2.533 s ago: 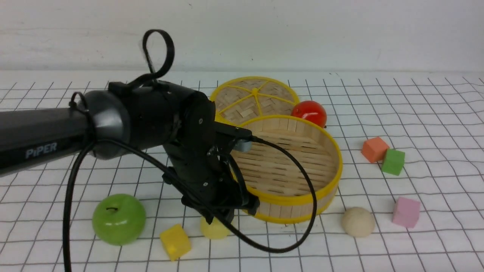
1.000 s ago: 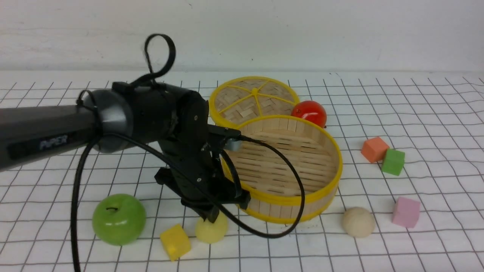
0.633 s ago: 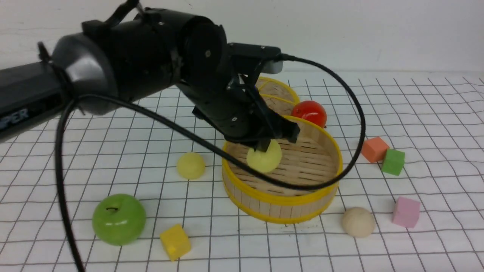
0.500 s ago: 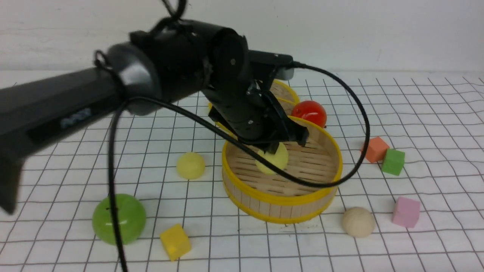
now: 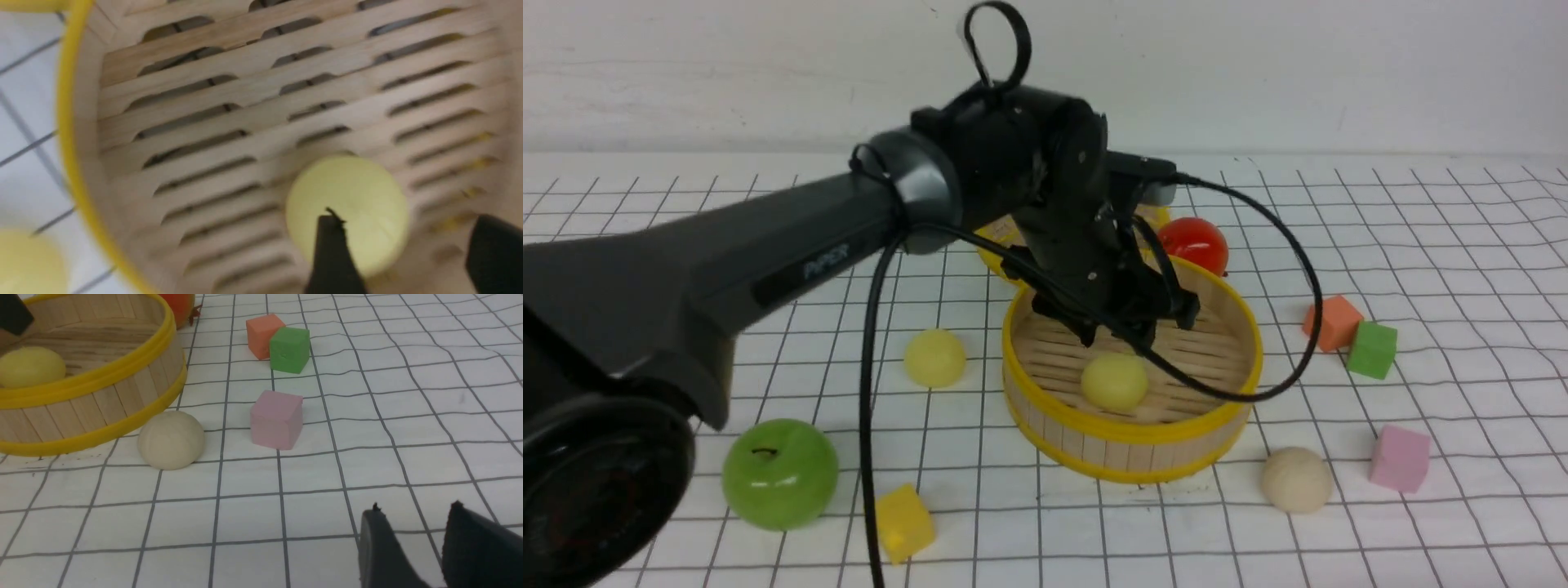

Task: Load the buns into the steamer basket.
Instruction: Use the left arm to put the steamed stuffed bun into the steamer, then use the left arm to grab a steamed stuffed bun

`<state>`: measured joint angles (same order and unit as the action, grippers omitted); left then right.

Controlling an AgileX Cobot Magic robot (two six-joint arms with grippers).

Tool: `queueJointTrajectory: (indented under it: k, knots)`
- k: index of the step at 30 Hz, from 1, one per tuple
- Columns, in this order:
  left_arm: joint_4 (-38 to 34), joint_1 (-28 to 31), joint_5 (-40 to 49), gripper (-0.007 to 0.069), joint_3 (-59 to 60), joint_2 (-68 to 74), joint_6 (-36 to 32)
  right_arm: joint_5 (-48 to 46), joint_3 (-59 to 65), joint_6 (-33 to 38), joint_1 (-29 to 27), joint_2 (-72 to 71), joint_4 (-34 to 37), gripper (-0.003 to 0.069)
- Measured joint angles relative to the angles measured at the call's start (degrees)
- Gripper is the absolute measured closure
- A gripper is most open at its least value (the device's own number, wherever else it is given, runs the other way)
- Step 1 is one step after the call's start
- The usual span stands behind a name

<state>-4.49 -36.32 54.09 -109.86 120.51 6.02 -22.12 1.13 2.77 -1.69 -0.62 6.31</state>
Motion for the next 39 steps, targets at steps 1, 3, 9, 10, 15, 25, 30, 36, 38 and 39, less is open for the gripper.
queueJointTrajectory:
  k: [1, 3, 9, 10, 15, 25, 30, 36, 38, 39]
  knots:
    - [1.1, 0.1, 3.1, 0.0159, -0.1, -2.6, 0.0, 0.0, 0.0, 0.0, 0.0, 0.0, 0.0, 0.0420]
    - [3.5, 1.1, 6.8, 0.0152, 0.6, -6.4, 0.2, 0.0, 0.0, 0.0, 0.0, 0.0, 0.0, 0.0420]
    - [4.5, 9.6, 7.8, 0.0217, 6.4, -10.6, 0.7, 0.0, 0.0, 0.0, 0.0, 0.0, 0.0, 0.0420]
    - [3.5, 12.1, 6.6, 0.0244, 8.2, -9.4, 0.2, 0.0, 0.0, 0.0, 0.0, 0.0, 0.0, 0.0420]
    - [1.9, 14.8, 4.0, 0.0305, 9.6, -3.7, -3.8, 0.0, 0.0, 0.0, 0.0, 0.0, 0.0, 0.0420]
    - [7.2, 14.8, -2.1, 0.0313, 9.6, -0.5, -4.4, 0.0, 0.0, 0.0, 0.0, 0.0, 0.0, 0.0420]
    - [7.4, 14.8, -3.6, 0.0313, 9.6, 0.1, -4.4, 0.0, 0.0, 0.0, 0.0, 0.0, 0.0, 0.0420]
    - [7.4, 14.8, -4.3, 0.0314, 9.6, 1.8, -4.4, 0.0, 0.0, 0.0, 0.0, 0.0, 0.0, 0.0420]
    - [7.5, 14.8, -4.8, 0.0314, 9.6, 2.3, -4.4, 0.0, 0.0, 0.0, 0.0, 0.0, 0.0, 0.0420]
    - [7.5, 14.8, -4.8, 0.0314, 9.6, 2.3, -4.4, 0.0, 0.0, 0.0, 0.0, 0.0, 0.0, 0.0420]
